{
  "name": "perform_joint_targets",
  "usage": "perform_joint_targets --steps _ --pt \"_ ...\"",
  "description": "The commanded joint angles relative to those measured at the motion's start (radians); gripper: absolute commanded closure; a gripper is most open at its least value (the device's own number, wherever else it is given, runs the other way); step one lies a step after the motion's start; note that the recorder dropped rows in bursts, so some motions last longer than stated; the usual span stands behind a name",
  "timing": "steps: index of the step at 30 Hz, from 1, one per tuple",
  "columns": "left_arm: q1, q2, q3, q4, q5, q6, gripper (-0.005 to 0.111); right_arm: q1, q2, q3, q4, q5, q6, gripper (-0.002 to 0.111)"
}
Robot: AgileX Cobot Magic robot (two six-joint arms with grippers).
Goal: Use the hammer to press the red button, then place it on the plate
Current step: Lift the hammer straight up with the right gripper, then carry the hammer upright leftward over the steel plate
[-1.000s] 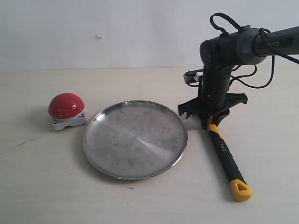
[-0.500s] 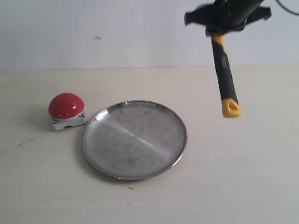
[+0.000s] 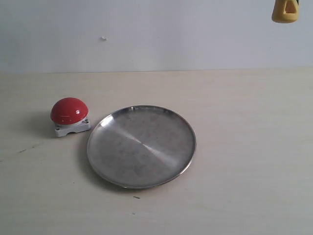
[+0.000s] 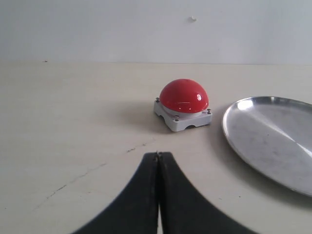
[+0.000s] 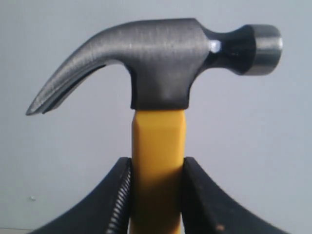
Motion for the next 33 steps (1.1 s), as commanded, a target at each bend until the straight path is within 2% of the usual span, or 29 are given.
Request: perform_joint_targets --steps 1,8,22,28,33 --pt "0.002 -0.007 0.0 -0.002 -0.004 -0.004 0.107 -0.001 -0.019 0.073 -0.028 -0.094 0.003 0.108" --pt "0.002 -0.007 0.0 -0.002 -0.004 -0.004 0.107 -0.001 -0.024 0.336 -0.028 -0.4 0.087 0.108" --pt "0.002 -0.007 0.0 -0.002 -0.004 -0.004 0.107 0.001 -0.024 0.799 0.037 -1.049 0.091 0.108" --pt "0.002 -0.007 0.0 -0.002 -0.004 -0.004 0.107 0.001 -0.023 0.952 0.102 -1.225 0.006 0.108" --pt "0.002 -0.007 0.0 -0.002 -0.004 -0.004 0.107 0.001 0.006 1.039 0.128 -1.297 -0.016 0.108"
